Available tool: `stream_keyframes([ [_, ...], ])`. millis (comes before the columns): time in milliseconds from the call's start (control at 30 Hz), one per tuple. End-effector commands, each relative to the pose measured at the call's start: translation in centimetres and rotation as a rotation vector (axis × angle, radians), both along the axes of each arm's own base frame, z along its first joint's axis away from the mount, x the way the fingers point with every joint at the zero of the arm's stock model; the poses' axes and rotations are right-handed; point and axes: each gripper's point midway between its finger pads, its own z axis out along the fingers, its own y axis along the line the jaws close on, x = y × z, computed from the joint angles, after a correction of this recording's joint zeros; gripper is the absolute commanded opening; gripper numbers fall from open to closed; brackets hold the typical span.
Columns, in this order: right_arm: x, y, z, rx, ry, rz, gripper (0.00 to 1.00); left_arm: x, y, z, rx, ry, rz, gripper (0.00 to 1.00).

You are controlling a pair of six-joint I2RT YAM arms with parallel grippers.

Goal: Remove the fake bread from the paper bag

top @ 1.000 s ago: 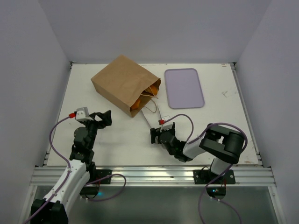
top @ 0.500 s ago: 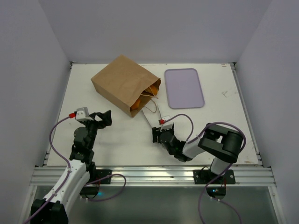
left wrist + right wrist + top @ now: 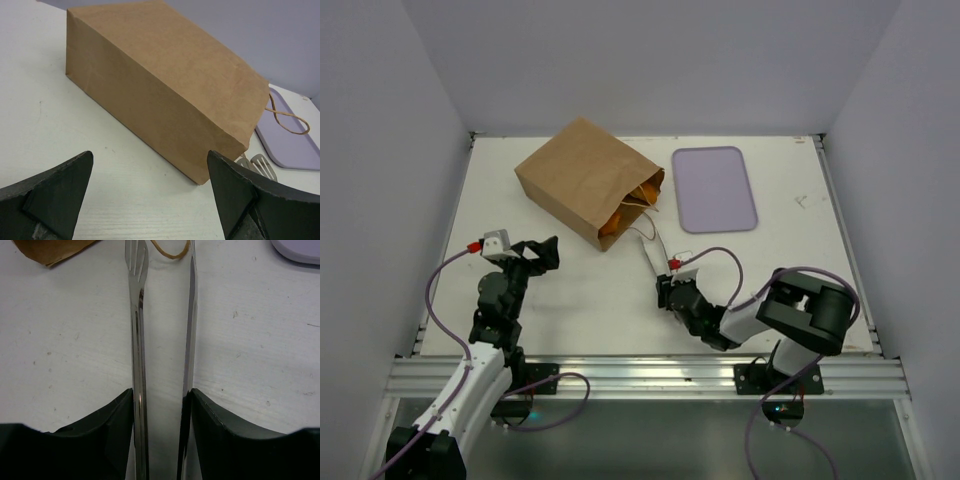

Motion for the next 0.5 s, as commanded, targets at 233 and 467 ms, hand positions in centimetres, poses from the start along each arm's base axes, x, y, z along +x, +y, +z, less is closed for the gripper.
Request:
stream_keyframes([
  [233, -1.5, -2.2, 0.6, 0.009, 0.033, -0.004, 0.49, 0.1, -0.2, 1.5, 0.007, -0.059, -0.012, 1.00],
  [467, -2.2, -3.0, 2.3, 0.042, 0.030, 0.007, 0.40, 0.1, -0.3, 1.6, 0.003, -0.061, -0.015, 1.00],
])
